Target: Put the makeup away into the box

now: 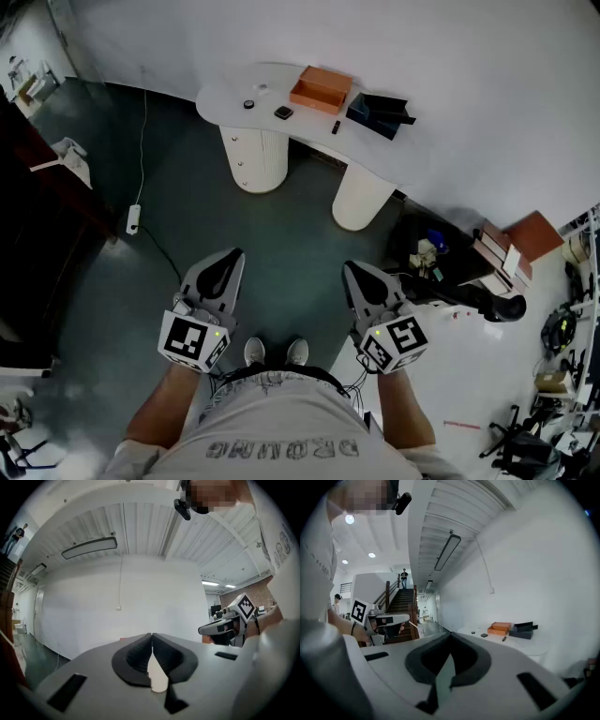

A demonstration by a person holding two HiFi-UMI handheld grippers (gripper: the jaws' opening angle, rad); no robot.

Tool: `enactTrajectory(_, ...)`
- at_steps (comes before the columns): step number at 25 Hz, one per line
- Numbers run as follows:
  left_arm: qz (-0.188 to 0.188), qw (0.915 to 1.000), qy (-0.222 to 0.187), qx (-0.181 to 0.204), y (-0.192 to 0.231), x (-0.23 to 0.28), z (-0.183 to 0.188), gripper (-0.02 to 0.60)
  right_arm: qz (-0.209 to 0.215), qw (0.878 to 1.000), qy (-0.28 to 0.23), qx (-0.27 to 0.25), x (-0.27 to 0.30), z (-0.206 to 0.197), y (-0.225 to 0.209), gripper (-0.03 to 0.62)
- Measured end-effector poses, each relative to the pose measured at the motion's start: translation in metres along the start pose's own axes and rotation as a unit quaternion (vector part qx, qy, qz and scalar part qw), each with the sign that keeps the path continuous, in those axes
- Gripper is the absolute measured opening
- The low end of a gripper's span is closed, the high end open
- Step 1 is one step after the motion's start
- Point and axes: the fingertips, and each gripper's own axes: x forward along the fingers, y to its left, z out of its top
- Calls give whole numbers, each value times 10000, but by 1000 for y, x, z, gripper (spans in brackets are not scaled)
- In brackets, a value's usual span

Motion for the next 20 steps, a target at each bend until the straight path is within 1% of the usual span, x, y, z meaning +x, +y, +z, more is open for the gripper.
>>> enactTrajectory(16,-48,10000,-14,-18,1,-5,0,26,-61,9999,32,87,1,-4,5,8)
enactTrajectory(20,-42,10000,-17,-4,2,-6,1,26,-84,10000,-1,30,2,-2,7,8)
